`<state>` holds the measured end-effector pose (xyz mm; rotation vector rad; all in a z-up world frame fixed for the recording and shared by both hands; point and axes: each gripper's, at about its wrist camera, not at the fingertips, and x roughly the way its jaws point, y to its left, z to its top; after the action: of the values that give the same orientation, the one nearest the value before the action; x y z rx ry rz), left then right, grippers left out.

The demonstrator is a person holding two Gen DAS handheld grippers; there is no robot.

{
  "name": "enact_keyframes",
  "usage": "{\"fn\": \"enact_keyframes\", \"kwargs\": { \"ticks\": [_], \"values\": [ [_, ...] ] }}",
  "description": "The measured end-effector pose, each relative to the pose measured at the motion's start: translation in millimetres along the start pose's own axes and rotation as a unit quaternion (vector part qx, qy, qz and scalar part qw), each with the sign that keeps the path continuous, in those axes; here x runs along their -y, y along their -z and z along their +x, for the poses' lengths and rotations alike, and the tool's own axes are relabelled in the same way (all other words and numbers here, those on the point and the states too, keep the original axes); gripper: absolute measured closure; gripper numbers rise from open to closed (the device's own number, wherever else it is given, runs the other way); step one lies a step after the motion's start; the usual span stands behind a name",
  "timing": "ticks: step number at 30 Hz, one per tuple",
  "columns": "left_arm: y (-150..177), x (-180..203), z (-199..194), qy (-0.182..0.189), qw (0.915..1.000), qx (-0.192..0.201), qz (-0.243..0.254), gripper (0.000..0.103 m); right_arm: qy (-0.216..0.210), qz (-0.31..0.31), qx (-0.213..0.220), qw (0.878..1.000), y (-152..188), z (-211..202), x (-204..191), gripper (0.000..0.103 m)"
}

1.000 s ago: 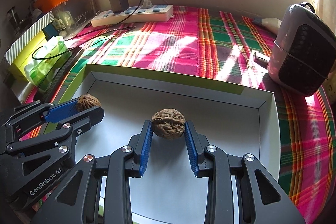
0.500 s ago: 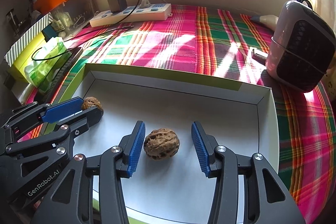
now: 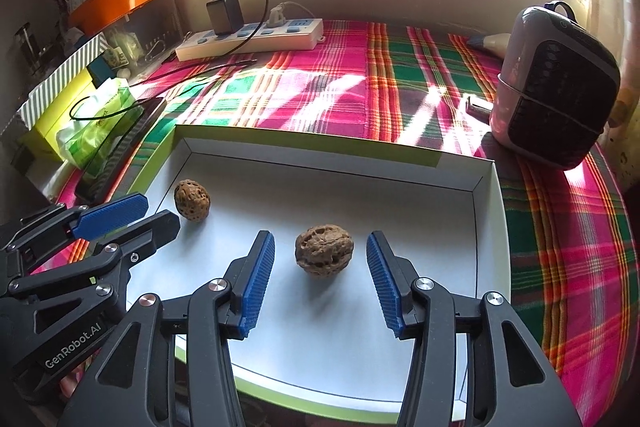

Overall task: Organize objects
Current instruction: 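Lower both walnuts into the box and open both grippers, then withdraw both grippers from the box toward the remaining objects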

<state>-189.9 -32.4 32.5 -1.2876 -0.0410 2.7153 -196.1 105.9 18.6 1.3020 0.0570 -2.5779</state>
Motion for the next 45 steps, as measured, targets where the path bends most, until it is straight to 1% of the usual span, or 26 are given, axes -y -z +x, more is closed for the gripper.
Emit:
{"fn": "enact_keyframes", "kwargs": {
  "ticks": [10,17,23,27,33,36,39,42,45],
  "values": [
    [16,1,-28,-0.002,0.9998,0.019,-0.006,0.070,-0.004,0.002,0.019,1.000,16,-26,-2,0.053],
    [35,2,-50,-0.004,0.9994,0.032,-0.009,0.070,-0.007,0.010,0.036,0.999,33,-45,0,0.053],
    [51,1,-60,0.000,0.9992,0.036,-0.020,0.070,-0.009,0.014,0.050,0.999,49,-60,1,0.053],
    [60,0,-68,0.008,0.9988,0.042,-0.023,0.069,-0.001,0.011,0.062,0.998,57,-72,2,0.053],
    [74,-5,-73,0.011,0.9982,0.043,-0.041,0.068,0.001,0.012,0.077,0.997,68,-83,4,0.053],
    [82,-5,-76,0.016,0.9983,0.043,-0.037,0.068,-0.006,0.019,0.078,0.997,76,-87,6,0.053],
    [91,-5,-78,0.018,0.9984,0.042,-0.033,0.067,-0.004,0.018,0.082,0.996,84,-91,9,0.053],
    [97,-8,-76,0.026,0.9981,0.037,-0.041,0.067,0.004,0.019,0.084,0.996,92,-95,12,0.053],
    [103,-7,-72,0.029,0.9984,0.028,-0.040,0.067,0.001,0.021,0.086,0.996,99,-98,15,0.052]
  ]
}}
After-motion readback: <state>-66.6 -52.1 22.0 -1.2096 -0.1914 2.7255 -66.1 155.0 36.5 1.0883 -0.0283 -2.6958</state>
